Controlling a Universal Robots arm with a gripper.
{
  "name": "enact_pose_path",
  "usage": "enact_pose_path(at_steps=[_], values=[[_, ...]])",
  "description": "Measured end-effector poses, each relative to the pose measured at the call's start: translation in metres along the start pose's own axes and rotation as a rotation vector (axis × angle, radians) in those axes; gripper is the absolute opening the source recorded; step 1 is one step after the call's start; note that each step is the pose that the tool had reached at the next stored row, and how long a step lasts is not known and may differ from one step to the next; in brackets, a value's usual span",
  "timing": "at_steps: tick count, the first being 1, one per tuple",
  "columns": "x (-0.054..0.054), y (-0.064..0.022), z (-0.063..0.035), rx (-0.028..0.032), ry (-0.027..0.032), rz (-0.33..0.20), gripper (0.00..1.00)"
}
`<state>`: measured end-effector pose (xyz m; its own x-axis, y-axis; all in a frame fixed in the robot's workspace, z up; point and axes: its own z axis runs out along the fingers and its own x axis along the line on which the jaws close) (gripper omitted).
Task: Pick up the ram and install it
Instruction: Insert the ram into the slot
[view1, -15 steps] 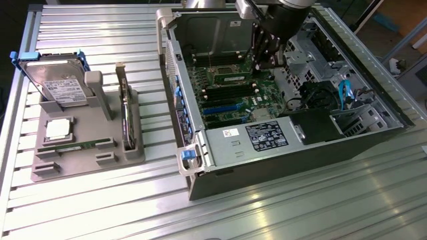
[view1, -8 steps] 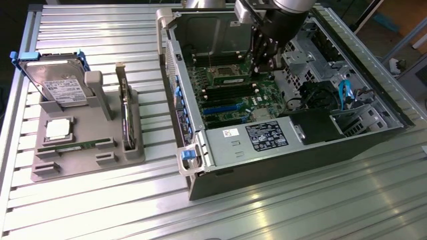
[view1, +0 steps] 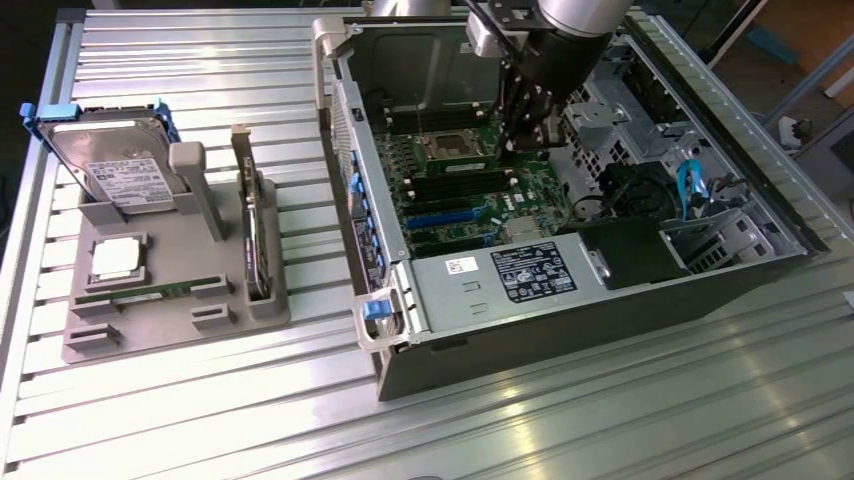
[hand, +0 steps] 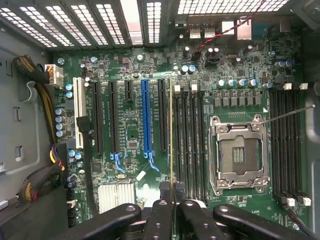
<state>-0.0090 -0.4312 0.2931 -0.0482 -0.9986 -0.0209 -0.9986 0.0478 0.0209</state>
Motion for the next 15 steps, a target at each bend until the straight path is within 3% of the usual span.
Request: enact_pose_path(at_steps=[8,15], values=[[-0.003,0.0001,0.0013,0.0001,-0.0005,0.000,0.12],[-0.017,0.0007,0.0051,0.0000,-0.0004,0.000,0.12]])
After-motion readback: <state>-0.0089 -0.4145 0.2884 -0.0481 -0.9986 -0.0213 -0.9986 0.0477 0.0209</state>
